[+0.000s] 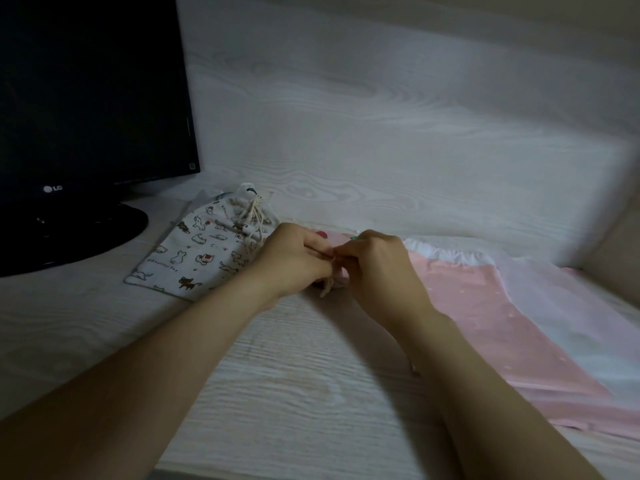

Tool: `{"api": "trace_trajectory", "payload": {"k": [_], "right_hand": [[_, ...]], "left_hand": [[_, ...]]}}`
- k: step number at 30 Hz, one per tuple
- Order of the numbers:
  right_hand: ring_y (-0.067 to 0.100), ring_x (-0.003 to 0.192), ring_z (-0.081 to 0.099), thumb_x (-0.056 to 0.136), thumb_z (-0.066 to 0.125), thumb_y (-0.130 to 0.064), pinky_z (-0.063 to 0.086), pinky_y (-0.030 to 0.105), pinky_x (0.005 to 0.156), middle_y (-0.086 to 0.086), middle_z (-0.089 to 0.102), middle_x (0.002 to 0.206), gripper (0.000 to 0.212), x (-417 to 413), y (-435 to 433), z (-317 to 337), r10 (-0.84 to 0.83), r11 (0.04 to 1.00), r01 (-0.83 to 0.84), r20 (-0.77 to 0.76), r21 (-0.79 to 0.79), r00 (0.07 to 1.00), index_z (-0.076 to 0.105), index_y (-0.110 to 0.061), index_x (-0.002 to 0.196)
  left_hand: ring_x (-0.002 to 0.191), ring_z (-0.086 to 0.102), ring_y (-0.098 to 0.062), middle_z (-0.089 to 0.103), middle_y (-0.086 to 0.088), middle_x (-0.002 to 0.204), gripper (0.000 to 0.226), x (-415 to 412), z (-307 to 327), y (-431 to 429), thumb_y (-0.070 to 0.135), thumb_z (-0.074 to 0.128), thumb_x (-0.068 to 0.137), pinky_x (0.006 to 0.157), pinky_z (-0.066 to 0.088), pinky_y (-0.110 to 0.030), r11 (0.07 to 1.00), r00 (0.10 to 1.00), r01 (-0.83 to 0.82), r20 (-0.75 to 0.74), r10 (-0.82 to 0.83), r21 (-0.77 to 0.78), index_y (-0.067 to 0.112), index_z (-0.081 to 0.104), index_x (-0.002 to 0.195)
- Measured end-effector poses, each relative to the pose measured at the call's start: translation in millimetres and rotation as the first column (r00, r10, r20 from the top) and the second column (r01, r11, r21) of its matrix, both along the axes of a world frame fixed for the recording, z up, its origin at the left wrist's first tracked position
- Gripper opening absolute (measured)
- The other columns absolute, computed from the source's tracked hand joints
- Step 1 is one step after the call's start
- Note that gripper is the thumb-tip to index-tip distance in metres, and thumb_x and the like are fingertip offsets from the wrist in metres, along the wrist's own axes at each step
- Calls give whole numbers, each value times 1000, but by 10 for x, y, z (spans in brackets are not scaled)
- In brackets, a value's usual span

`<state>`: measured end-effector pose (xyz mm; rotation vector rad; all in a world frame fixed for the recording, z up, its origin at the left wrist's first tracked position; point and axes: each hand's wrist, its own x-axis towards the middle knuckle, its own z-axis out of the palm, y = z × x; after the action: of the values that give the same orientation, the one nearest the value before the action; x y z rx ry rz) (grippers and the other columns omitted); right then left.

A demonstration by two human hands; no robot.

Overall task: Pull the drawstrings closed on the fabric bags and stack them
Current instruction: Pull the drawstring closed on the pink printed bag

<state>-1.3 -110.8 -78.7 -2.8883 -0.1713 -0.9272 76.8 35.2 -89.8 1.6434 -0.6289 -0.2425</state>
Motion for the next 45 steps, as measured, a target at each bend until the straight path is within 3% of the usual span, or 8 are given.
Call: {"api": "trace_trajectory", "payload": {"k": [4, 9, 15, 18, 21, 25, 38, 45], "right_hand": [[33, 76, 57, 85, 60, -4, 39, 37, 64, 8, 51, 84, 17, -25, 103, 37, -48, 995, 41, -80, -92, 996, 73, -11, 91], [31, 77, 50, 89, 52, -21, 31, 34, 66, 12, 51, 92, 22, -77, 118, 70, -33, 994, 18, -143, -105, 989, 68, -7, 97], [18, 58, 54, 87, 58, -21, 41, 34, 56, 5, 63, 62, 26, 1, -9, -75, 8, 961, 4, -43, 277, 999, 67, -7, 68], [11, 54, 43, 92, 63, -17, 37, 32, 58, 7, 57, 56, 30, -10, -12, -58, 81, 865, -15, -110, 501, 991, 63, -4, 65], [14, 62, 48, 97, 63, -14, 38, 34, 65, 6, 58, 62, 33, -16, -5, -59, 195, 648, -5, -160, 762, 968, 64, 0, 67], [20, 67, 51, 95, 57, 0, 38, 38, 71, 14, 60, 69, 24, -48, -3, -29, 275, 454, 7, -148, 891, 950, 63, 12, 75], [11, 53, 49, 95, 50, 7, 35, 28, 59, 7, 57, 59, 21, -58, -6, -18, 301, 329, 12, -117, 944, 946, 69, 9, 84], [13, 57, 52, 95, 58, 5, 42, 27, 61, 13, 57, 63, 23, -40, -49, -52, 291, 385, -28, -93, 922, 952, 61, 24, 82]], "left_hand": [[82, 80, -29, 81, -9, 82, 26, 22, -13, -16, -10, 84, 75, 75, 65, -36, 985, 985, -173, 13, 173, 1, 8, 79, 92], [75, 77, -10, 79, 4, 73, 22, 63, -32, -11, 6, 92, 72, 78, 64, -30, 960, 943, -274, 212, 256, 61, 20, 78, 81], [71, 74, -1, 77, 9, 72, 23, 66, -68, 0, 10, 91, 79, 76, 65, -33, 958, 859, -278, 463, 217, 66, 26, 74, 82], [76, 77, -10, 78, 4, 79, 25, 106, -91, 20, -1, 85, 83, 77, 66, -42, 977, 867, -204, 475, 151, 61, 21, 72, 87], [76, 77, -11, 78, 3, 80, 27, 131, -97, 34, -5, 81, 83, 75, 66, -43, 979, 851, -201, 502, 155, 37, 20, 72, 83], [78, 77, -7, 79, 4, 84, 25, 107, -70, 38, -6, 80, 83, 79, 66, -38, 979, 847, -203, 506, 163, 23, 18, 78, 80], [75, 78, -8, 80, 5, 83, 13, 23, -15, 65, 10, 90, 82, 80, 67, -38, 991, 872, -119, 483, 75, 62, 16, 81, 90], [92, 61, -3, 60, 12, 107, 6, 91, -58, 92, 21, 75, 96, 90, 55, -34, 957, 742, -136, 666, -72, 256, 24, 70, 96]]}}
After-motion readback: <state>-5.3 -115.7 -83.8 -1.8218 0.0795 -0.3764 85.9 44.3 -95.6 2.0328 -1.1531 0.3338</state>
